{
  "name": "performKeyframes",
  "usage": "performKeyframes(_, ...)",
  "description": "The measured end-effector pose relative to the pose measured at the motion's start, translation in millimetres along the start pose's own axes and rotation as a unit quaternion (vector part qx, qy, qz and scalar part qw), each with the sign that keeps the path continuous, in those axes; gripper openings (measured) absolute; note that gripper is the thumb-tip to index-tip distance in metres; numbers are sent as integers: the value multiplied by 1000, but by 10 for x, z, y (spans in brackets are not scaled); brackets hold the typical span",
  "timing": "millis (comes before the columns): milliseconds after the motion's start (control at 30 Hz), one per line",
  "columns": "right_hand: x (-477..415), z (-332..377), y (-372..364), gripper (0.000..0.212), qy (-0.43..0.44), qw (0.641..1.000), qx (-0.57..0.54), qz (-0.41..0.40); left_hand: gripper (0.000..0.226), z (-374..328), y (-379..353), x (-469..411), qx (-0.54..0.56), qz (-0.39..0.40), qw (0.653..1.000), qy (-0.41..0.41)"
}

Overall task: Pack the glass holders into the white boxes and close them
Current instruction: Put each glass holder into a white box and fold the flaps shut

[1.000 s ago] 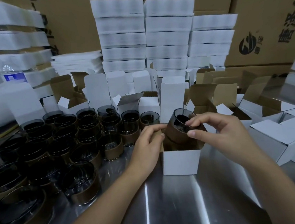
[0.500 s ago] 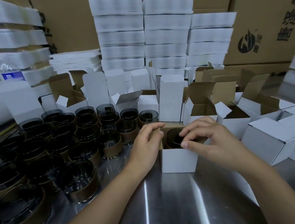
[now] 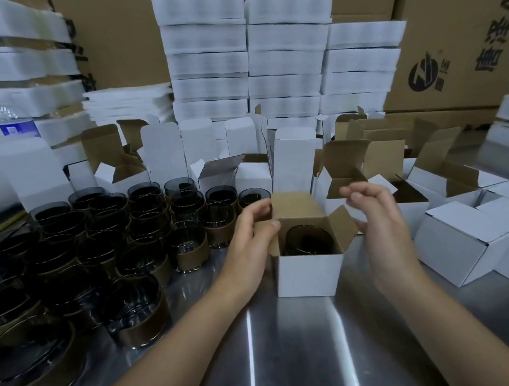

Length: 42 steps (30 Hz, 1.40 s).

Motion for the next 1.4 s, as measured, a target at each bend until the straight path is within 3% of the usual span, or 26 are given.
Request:
performKeyframes(100,-3,-182,-6,17,-169,985,24,-7,24,29,20,1,122,-11,990,76)
performKeyframes(167,41,-246,-54,20,-209,975,62,38,35,97,66,-41,176,-22,975,134)
performKeyframes(300,149,-328,-86,29,-244,969,25,38,38,73,23,-79,117,64,969,209)
performKeyframes(367,155,-332,-88,34,-263,964,-14,29,34,92,4,-70,86,69,972,209)
performKeyframes(500,128,-279,-126,21,-230,971,-13,67,37,125,8,-47,118,63,979,151)
performKeyframes(933,86,-252,-142,32,-203,972,-24,116,39,10,-9,1,94,53,989,105)
performKeyframes(1100,82,-253,-127,19,-211,971,-29,109,24,10,23,-7,62,31,994,87)
performKeyframes(1400,67,-235,-90,28,-222,972,-14,75,24,-10,-1,37,69,39,993,91)
Point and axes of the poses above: each hand's wrist, its own x-axis away from the middle knuckle, its own y-axis out of the back of the hand, z = x × y, the point moved 4 cm from there along -x, towards the middle knuckle, and after that the axes turned 9 degrees about y, right-handed, at the moved point
